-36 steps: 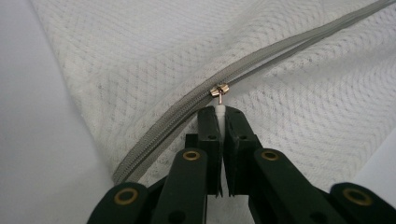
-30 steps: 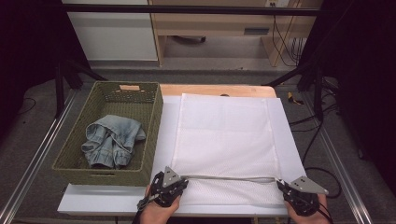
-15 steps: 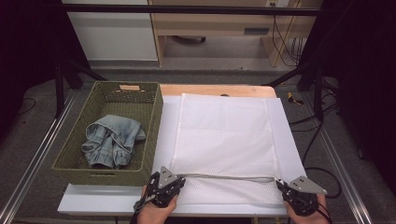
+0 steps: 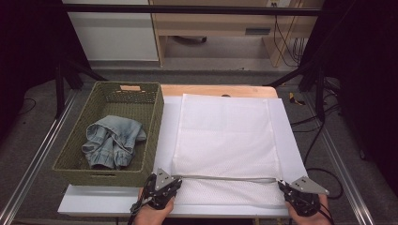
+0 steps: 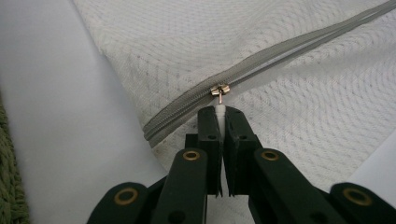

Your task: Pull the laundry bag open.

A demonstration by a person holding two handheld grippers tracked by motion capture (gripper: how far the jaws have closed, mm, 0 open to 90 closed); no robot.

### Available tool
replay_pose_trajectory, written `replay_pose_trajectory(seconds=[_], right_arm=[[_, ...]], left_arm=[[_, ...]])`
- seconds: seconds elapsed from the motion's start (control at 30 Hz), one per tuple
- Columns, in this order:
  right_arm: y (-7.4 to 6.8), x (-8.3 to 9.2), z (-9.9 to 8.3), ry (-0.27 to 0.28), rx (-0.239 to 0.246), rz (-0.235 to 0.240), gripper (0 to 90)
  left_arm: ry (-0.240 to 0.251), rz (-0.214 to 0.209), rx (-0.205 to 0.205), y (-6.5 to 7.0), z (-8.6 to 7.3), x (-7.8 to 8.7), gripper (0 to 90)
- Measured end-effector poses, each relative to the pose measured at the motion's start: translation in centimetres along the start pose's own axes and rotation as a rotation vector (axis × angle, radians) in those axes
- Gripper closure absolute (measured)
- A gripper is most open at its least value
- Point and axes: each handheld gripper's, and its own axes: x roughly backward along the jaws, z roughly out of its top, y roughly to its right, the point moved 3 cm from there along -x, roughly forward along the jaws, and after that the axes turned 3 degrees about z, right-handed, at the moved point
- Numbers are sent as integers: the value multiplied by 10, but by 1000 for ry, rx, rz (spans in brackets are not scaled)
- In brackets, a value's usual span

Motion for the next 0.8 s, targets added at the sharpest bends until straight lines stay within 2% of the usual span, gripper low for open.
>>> replay_pose_trajectory(seconds=[0.13,0.37,0.5,0.8], right_arm=[[1,-1,0,0,-1,-1,858],[1,-1,-1,-11,-9,-3,859],[1,-2,-1,-15,-6,-5,859],[2,-2,-2,-26,-18,-1,862]], left_arm=[[-4,6,-17,1,0,0,865],[-6,10,0,-2,-2,1,865],[-11,17,-11,-2,-4,3,865],[-20,32,8,-6,-7,5,865]])
